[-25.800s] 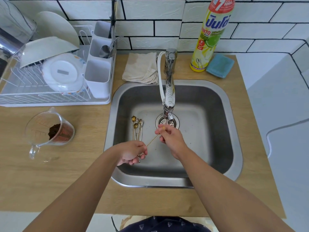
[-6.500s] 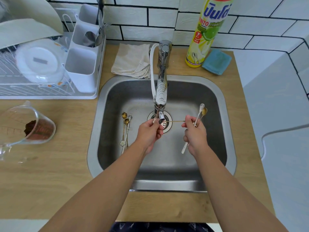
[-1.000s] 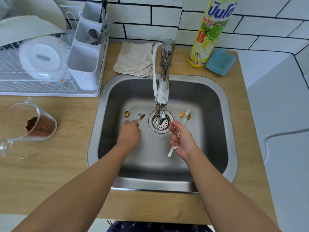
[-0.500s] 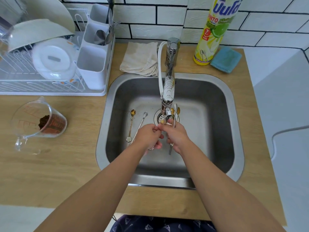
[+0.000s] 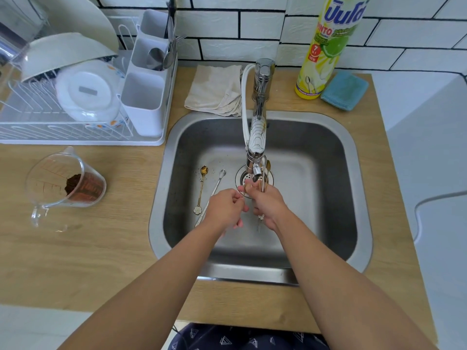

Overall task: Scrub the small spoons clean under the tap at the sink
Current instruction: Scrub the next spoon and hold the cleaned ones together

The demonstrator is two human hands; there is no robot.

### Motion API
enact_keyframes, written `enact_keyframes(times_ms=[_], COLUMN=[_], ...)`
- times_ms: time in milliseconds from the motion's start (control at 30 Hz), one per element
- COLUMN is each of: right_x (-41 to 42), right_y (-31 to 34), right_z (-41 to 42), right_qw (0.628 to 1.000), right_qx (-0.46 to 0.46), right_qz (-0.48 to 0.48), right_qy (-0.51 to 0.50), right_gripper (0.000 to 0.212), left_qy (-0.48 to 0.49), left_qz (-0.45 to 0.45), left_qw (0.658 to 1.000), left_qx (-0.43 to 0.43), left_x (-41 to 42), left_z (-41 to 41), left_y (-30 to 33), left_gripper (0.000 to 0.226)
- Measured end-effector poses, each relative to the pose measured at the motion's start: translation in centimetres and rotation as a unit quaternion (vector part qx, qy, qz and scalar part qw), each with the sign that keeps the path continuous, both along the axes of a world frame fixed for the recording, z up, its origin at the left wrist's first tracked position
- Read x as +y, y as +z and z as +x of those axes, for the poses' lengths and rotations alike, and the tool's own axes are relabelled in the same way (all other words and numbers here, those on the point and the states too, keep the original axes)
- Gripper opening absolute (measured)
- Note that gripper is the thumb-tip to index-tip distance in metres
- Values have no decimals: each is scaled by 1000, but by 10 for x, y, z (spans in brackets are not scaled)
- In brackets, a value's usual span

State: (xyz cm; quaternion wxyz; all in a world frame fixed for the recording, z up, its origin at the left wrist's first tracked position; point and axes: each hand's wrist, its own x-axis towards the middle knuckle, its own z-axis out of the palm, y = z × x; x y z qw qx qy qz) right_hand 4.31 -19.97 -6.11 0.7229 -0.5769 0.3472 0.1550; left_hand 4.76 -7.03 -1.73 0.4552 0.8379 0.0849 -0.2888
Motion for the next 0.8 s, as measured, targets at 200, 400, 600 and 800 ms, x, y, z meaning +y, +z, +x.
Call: enact_keyframes(times_ms=[200,400,600,800], right_x=[1,3,5,-1], right_y=[4,6,5,3], right_z=[1,-3,4,-2], right_qw=[999,999,999,1000], right_qx=[9,-10,0,-14], right_qz=[-35,40,28,-13], right_qy=[-22,10,-36,-2], right_gripper=[15,8,15,11], left_qy=[-3,-1,18,1], left_qz=[-19,-24,-74,-70], left_qw=[1000,1000,997,995], left_qx=[4,8,32,66], left_x=[1,-2,-2,-1], left_z=[0,-1,-2,-1], left_y=[3,3,4,7], left_gripper=[12,20,29,23])
